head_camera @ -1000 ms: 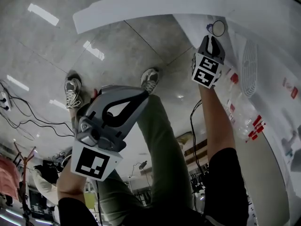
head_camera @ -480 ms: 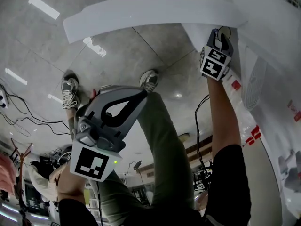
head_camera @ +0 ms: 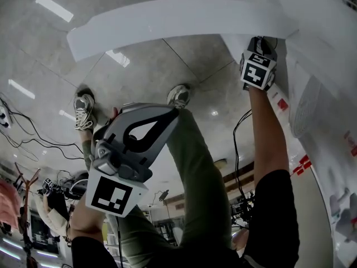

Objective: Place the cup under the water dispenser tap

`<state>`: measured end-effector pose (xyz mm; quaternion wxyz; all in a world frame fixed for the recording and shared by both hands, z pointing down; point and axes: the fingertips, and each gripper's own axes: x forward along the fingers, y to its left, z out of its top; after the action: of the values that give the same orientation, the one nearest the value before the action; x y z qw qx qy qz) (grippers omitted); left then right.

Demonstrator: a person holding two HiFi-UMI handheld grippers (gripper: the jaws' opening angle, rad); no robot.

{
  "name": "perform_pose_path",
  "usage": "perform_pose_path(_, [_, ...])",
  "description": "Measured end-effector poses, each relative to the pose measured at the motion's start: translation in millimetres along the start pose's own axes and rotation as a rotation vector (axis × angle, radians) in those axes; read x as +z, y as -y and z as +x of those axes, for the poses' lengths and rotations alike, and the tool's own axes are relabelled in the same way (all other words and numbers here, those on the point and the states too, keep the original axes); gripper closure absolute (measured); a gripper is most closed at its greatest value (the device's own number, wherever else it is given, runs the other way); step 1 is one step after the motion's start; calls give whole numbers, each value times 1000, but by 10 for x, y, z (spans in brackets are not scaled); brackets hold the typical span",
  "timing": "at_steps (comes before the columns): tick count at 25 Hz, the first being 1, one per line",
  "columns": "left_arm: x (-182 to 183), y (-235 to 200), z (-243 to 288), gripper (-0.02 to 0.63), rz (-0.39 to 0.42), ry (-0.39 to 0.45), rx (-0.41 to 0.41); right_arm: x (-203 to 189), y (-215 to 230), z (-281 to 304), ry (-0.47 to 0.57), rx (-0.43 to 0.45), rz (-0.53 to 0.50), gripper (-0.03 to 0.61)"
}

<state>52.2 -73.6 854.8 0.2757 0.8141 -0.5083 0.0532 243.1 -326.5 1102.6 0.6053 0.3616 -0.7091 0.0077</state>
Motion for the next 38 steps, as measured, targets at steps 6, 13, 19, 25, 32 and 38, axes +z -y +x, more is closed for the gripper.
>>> perform_pose_path(6, [-59,24,14,594,-20,-11,-1,0,-31,0,-6,39,-18,495])
perform_pose_path(13, [18,22,-41,594,-28,-5,-5,15,-117,-47,-38,55,-8,511])
perform_pose_path(19, [98,18,-165,594,-15,-8,-8,-38,-152,-202,-55,60,15,511])
perform_pose_path(25, [248,110,-295,594,-4,-7,-40,-8,-159,-474,-51,60,49,511])
perform_pose_path(32, [612,278,-539,594,48,-14,-96,91,-214,-999,-38,75,113,512])
perform_pose_path(38, [934,339,-771,594,103,-29,-144,138,-405,-1514,-29,103,187,511])
